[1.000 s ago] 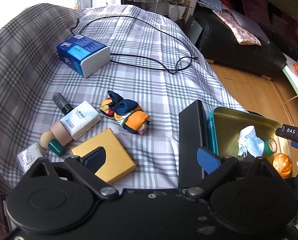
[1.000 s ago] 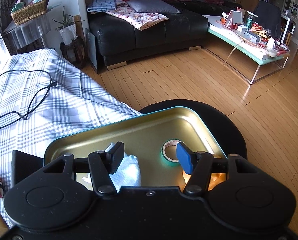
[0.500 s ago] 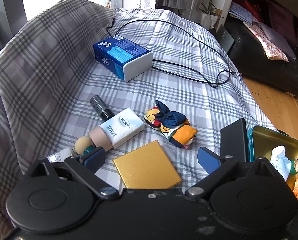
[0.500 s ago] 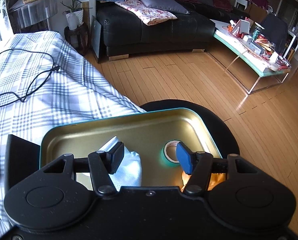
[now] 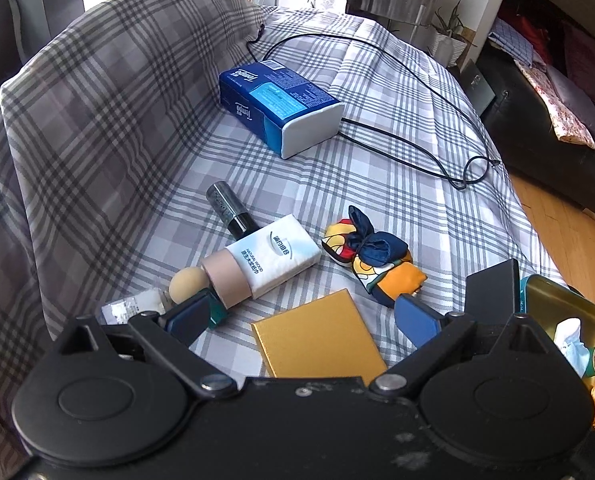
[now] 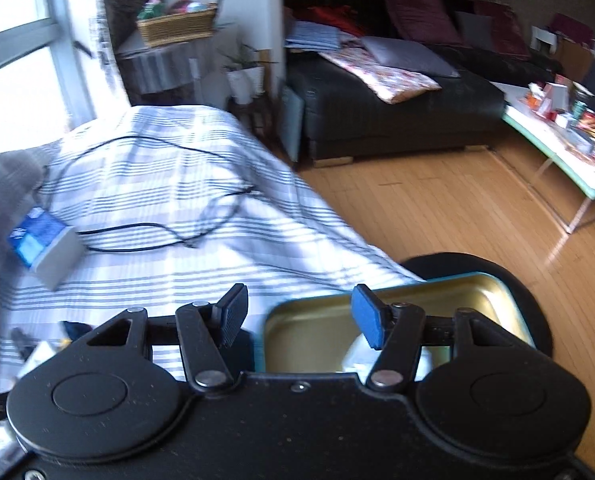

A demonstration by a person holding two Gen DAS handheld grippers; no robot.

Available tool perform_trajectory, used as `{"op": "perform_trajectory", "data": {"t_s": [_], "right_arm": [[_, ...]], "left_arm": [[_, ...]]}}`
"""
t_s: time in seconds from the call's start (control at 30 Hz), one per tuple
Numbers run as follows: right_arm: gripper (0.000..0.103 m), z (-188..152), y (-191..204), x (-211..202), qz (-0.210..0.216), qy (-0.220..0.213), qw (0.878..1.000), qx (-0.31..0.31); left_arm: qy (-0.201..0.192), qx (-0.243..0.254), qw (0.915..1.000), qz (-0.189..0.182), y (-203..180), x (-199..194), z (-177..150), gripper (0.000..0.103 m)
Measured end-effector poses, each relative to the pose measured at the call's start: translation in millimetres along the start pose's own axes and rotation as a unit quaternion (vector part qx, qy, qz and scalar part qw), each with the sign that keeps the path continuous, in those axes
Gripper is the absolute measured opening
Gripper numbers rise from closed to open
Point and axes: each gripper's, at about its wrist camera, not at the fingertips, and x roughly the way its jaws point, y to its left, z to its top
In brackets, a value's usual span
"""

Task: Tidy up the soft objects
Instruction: 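Withdraw both tools from the tin back over the bed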

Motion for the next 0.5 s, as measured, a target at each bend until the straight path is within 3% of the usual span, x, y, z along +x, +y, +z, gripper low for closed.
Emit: {"op": "perform_trajectory", "data": {"t_s": [0.27, 0.5], "right_arm": [[0.057, -1, 67, 8, 0.085, 0.027, 0.995, -0.054], [0.057, -10, 114, 35, 0.113, 0.079, 0.989, -0.058]], "left_arm": [[-0.005, -0.036, 0.9992, 0.018, 20, 0, 6, 0.099], [-0.007, -0.103, 0.9934, 0.049, 58, 0, 15, 0.099]]}}
